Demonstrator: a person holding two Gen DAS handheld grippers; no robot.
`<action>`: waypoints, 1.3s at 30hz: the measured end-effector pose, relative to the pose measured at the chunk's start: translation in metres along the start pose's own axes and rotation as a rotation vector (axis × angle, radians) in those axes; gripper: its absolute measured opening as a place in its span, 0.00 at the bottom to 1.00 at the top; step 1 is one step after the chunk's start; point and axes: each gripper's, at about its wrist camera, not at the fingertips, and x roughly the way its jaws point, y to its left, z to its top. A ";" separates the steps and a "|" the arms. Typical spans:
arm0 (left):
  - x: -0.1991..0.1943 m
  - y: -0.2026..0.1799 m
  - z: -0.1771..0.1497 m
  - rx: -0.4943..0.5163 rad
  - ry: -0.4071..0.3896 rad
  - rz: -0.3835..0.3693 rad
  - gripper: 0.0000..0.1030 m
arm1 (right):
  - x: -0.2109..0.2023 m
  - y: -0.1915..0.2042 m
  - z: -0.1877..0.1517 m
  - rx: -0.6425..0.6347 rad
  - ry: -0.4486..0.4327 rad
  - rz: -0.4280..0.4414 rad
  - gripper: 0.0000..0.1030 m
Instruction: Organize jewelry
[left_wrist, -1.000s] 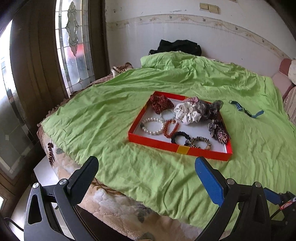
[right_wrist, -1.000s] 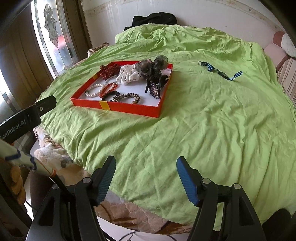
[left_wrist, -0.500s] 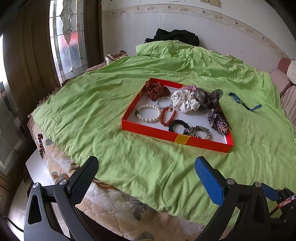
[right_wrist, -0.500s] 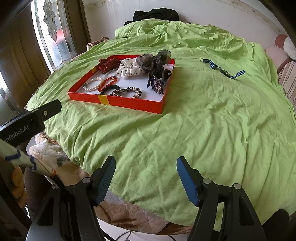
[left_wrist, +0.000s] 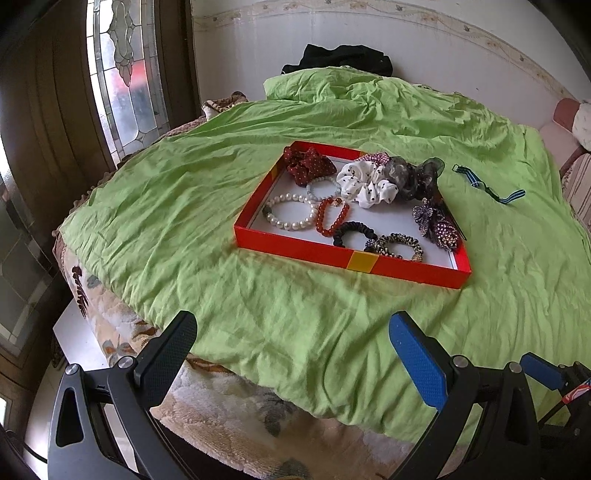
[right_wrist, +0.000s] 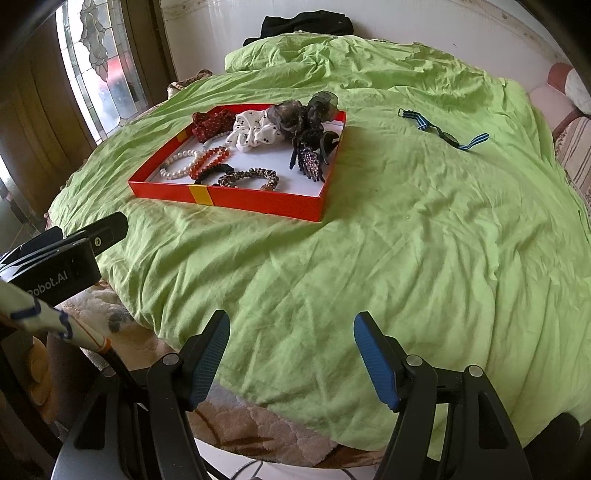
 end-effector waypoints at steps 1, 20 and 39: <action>0.000 0.000 0.000 0.001 0.001 -0.002 1.00 | 0.000 0.000 0.000 0.000 0.000 0.000 0.72; 0.003 -0.001 -0.002 0.004 0.015 -0.010 1.00 | 0.000 -0.001 -0.001 0.002 -0.005 -0.002 0.73; 0.007 0.003 -0.003 -0.002 0.029 -0.014 1.00 | 0.002 0.005 -0.002 -0.005 0.001 -0.004 0.73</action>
